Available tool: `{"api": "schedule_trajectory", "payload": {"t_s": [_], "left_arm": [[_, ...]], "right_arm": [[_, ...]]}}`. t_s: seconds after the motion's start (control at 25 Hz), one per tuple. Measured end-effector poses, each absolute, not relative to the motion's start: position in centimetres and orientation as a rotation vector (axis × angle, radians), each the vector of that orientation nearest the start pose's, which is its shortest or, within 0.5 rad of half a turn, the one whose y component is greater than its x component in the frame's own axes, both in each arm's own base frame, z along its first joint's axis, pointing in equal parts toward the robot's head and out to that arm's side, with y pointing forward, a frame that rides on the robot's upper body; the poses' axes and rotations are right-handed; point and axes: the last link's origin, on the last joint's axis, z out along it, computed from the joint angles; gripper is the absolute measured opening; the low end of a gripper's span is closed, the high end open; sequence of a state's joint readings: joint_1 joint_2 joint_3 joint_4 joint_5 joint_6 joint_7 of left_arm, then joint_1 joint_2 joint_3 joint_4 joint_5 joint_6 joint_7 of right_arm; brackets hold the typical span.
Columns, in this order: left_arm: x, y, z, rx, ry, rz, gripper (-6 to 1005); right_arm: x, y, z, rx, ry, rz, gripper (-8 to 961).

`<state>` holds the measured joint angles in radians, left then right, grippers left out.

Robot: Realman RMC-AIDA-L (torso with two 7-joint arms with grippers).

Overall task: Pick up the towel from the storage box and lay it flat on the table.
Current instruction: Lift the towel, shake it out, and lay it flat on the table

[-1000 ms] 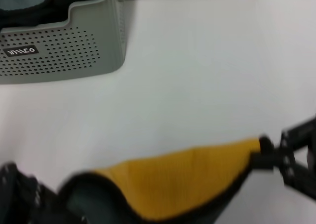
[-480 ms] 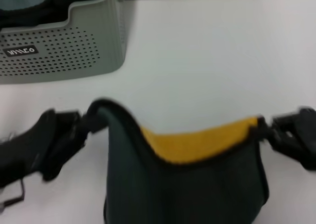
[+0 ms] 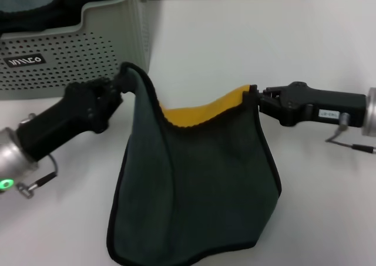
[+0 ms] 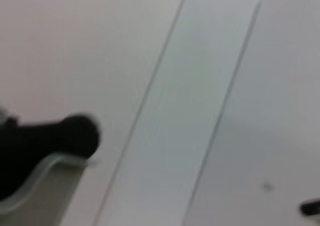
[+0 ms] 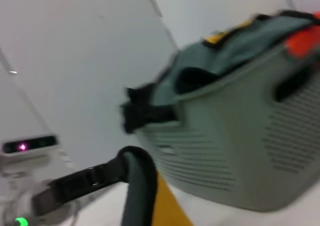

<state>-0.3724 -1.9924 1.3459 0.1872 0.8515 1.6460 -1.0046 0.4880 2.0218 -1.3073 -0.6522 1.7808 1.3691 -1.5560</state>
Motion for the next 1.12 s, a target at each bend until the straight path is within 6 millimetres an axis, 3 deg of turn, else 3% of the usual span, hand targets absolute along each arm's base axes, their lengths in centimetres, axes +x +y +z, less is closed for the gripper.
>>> {"api": "schedule_trajectory", "payload": {"t_s": [0.24,0.44,0.68,1.12], "left_arm": [[-29.3,28.9,-3.8,-2.219,-0.8,-1.134,12],[-30.6,29.7,-5.4,-2.206,-0.764,-0.92,12],[-31.4,30.9,-4.9,-2.209,-0.735,-0.814,12],[-30.0,31.4,-4.7,-2.382,-0.485,-0.722,13]], "right_arm": [[22.5,35.2,-3.6,-2.628,0.884,0.859,55],[23.6,35.9,-3.7,-2.557,0.919,0.798,56],[25.0,36.4,-3.7,-2.486,0.969,0.743,58],[25.9,37.1,-3.8,-2.417,1.027,0.704,61]]}}
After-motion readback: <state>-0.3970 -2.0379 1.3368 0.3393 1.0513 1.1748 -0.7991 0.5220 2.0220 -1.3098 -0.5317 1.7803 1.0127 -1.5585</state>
